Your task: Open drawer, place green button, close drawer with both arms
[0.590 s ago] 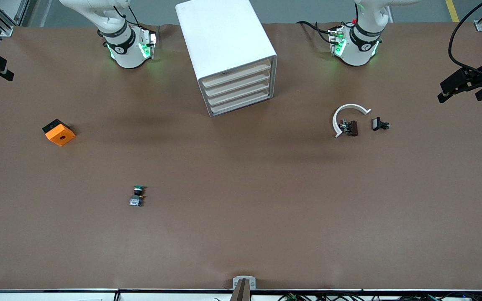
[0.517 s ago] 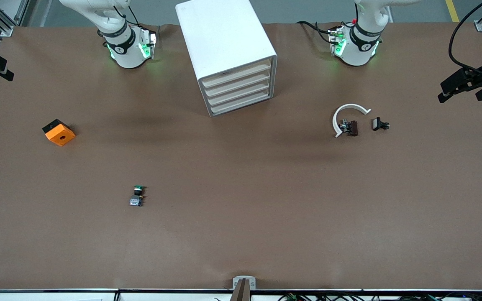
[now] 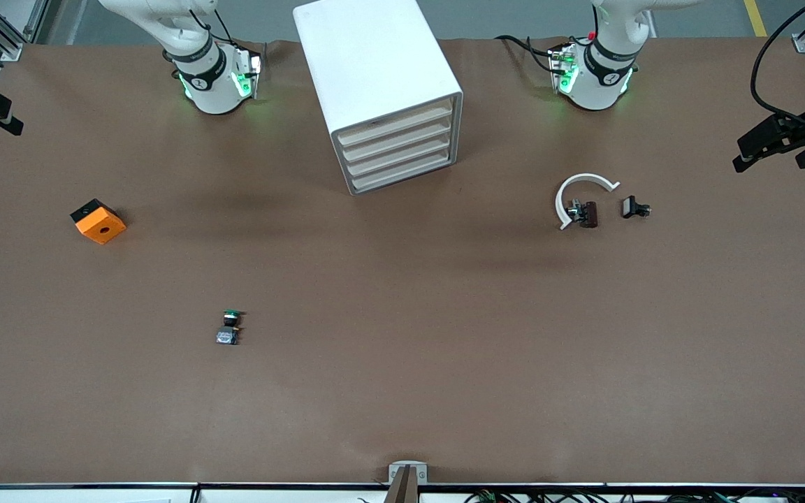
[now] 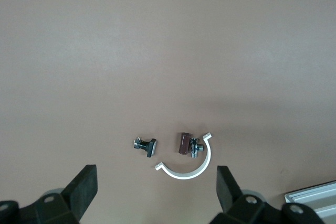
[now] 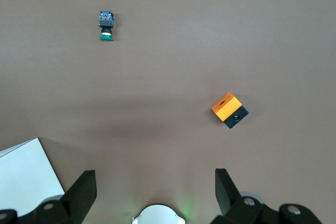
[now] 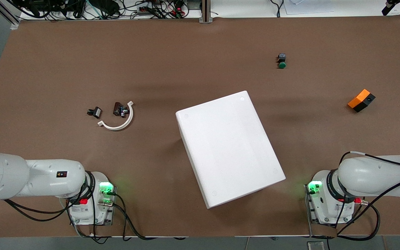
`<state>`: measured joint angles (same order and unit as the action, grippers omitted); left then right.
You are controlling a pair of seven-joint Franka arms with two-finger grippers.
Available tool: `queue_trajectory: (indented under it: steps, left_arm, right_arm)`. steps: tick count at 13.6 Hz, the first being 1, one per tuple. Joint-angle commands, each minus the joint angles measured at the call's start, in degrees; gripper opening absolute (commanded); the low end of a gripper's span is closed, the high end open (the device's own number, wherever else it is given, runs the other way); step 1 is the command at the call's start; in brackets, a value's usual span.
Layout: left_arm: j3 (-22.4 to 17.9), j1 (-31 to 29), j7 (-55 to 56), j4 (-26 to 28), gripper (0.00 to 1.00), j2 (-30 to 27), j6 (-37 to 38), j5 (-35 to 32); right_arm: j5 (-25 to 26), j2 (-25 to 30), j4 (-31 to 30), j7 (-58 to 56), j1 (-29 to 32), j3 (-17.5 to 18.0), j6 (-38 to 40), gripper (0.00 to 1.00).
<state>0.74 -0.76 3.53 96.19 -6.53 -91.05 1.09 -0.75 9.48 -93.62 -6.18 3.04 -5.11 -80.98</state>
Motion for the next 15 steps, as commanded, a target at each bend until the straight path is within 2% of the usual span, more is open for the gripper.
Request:
queue_trajectory:
  steps: [1,4,9,15]
  left_arm:
    - [0.1,-0.8,0.0,-0.6,1.0,0.7,1.2,-0.4]
    - [0.2,-2.3,-0.9,-0.5,1.0,2.7,1.6,-0.1]
    - [0.8,-1.6,-0.8,0.0,1.0,10.2,0.9,-0.2]
    - [2.2,0.0,0.4,2.3,1.0,16.5,-7.0,-0.1]
  right_arm:
    - [0.0,0.7,-0.3,0.6,-0.3,0.0,-0.1,1.0]
    - [0.0,0.7,-0.3,0.6,-0.3,0.0,-0.1,1.0]
    - [0.0,0.7,-0.3,0.6,-0.3,0.0,-0.1,1.0]
    - [-0.2,-0.9,1.1,1.2,0.1,-0.3,0.4,1.0]
